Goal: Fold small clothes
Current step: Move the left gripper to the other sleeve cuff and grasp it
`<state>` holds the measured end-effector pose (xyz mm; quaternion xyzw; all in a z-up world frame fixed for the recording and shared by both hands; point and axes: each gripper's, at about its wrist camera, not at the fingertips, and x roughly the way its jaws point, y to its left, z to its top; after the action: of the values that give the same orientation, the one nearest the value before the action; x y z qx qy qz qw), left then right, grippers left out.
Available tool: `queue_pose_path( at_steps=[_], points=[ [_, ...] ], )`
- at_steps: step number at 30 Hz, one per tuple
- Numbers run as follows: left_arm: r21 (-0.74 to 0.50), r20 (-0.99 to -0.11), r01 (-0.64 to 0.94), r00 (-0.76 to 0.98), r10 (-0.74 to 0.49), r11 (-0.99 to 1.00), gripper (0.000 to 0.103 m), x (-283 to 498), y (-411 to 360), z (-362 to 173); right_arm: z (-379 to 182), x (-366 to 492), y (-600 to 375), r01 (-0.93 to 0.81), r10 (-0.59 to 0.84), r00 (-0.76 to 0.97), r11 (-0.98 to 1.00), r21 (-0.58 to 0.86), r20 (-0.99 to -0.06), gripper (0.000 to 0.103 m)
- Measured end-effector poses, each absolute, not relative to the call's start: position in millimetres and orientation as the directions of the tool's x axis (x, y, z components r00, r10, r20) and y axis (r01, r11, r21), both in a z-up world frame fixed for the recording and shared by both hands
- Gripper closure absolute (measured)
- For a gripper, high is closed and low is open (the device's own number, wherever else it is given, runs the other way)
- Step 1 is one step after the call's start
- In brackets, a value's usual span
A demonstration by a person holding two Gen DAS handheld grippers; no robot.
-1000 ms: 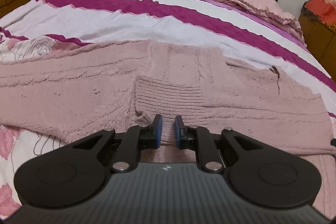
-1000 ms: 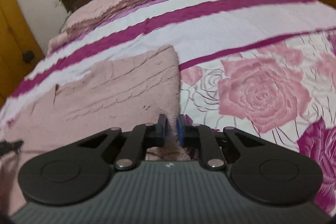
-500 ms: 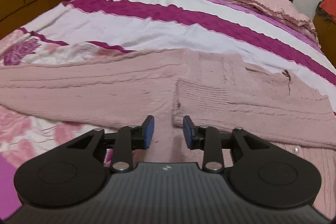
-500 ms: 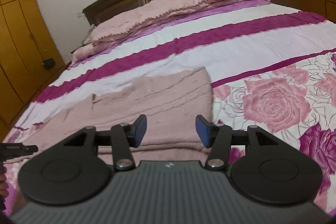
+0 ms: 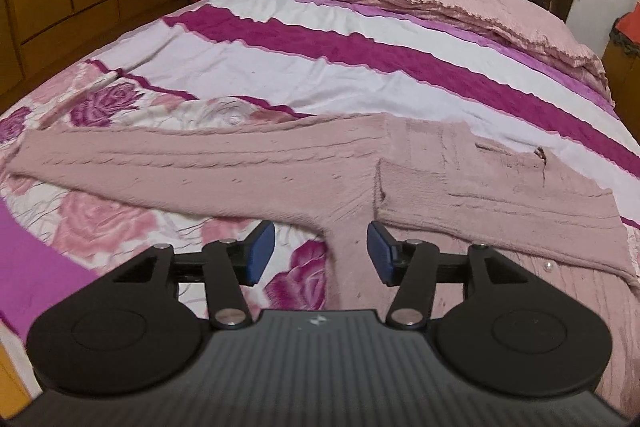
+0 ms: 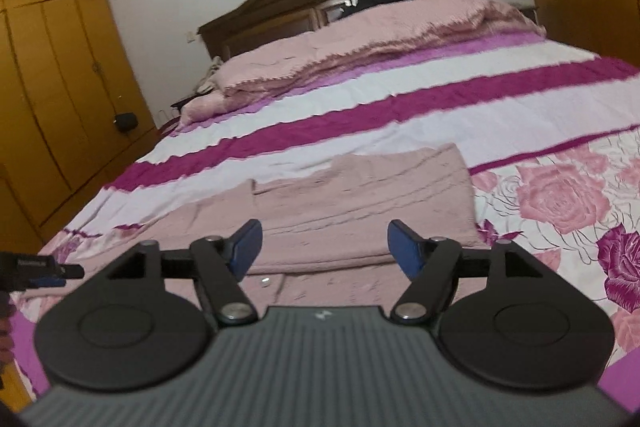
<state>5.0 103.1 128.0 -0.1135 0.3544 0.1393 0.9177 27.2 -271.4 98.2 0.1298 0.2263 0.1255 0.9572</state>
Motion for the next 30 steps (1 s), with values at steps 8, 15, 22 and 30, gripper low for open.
queue_pose_path(
  at_steps=[8, 15, 22, 30],
  points=[
    [-0.125, -0.673, -0.364, 0.715, 0.19, 0.923, 0.04, -29.0, 118.2, 135.1, 98.7, 6.6, -248.8, -0.216, 0.336, 0.852, 0.924, 0.314, -0.403, 0.032],
    [-0.198, -0.703, -0.43, 0.689, 0.178, 0.881, 0.035, -40.5, 158.8, 111.5, 84.6, -8.5, -235.6, -0.194, 0.301, 0.844, 0.943, 0.271, -0.443, 0.032],
    [-0.308, -0.753, -0.565, 0.637, 0.167, 0.765, 0.035, -24.0, 221.3, 65.9, 63.1, -10.7, -241.3, -0.115, 0.211, 0.834, 0.97, 0.214, -0.51, 0.032],
    [-0.448, -0.709, -0.639, 0.68, 0.186, 0.626, 0.034, -4.4, 278.8, 46.9, 44.2, -1.3, -244.1, -0.048, 0.143, 0.808, 0.983, 0.179, -0.571, 0.032]
  ],
)
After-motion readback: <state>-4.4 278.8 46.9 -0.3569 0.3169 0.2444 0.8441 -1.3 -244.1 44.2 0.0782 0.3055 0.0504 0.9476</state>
